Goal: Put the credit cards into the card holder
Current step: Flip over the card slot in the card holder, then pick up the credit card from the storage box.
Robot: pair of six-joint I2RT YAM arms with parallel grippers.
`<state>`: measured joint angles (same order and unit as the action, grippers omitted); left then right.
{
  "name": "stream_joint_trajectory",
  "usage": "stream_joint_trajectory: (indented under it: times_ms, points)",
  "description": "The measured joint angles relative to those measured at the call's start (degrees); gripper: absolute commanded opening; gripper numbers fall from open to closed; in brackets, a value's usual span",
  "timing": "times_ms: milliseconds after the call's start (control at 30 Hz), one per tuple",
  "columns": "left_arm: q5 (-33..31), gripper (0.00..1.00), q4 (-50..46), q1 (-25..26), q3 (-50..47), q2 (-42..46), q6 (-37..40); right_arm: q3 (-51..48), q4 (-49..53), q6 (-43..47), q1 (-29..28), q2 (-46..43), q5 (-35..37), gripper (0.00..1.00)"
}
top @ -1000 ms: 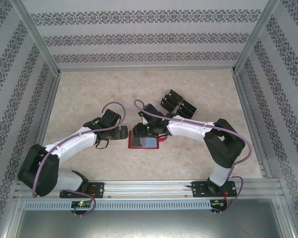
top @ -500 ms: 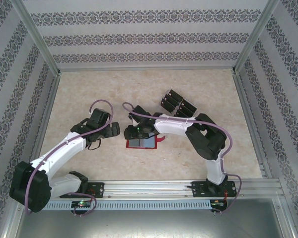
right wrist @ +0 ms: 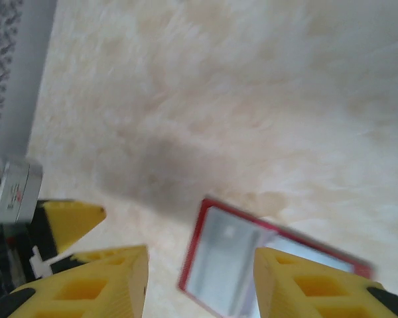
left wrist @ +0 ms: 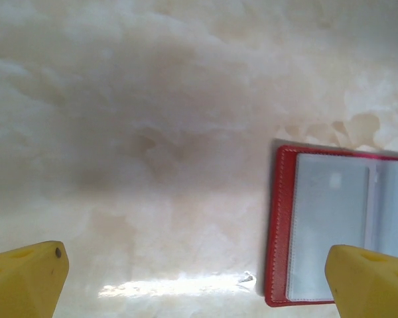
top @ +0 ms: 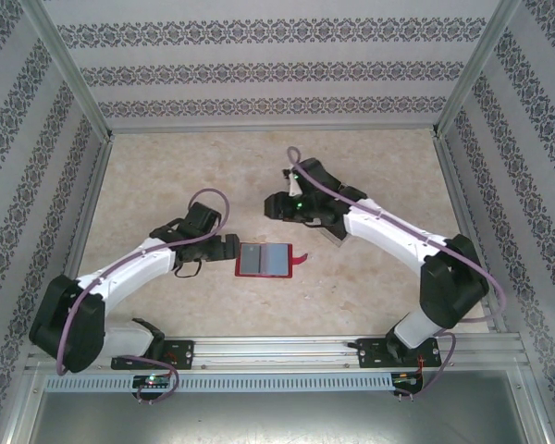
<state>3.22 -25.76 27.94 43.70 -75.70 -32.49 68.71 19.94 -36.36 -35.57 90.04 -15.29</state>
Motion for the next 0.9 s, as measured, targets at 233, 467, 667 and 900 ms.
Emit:
stream_joint_trajectory:
  times_ms: [233,467,667,900]
  points:
    - [-0.5,1.0,1.2,4.3,2.6,-6.7,0.9,-1.1,11.1,9.9,5.0,-0.5,8.9,0.45]
    - [-1.3,1.0,1.4,5.2,2.6,-9.4,1.0,-1.1,19.5,19.7,6.2,0.6,20.0,0.4]
    - [-1.8,1.0,1.4,5.4,2.6,-9.8,1.0,-1.0,22.9,24.5,6.2,3.9,26.6,0.37]
    - [-1.8,1.0,1.4,5.4,2.6,-9.9,1.0,-0.9,23.6,26.9,6.2,7.2,31.2,0.36]
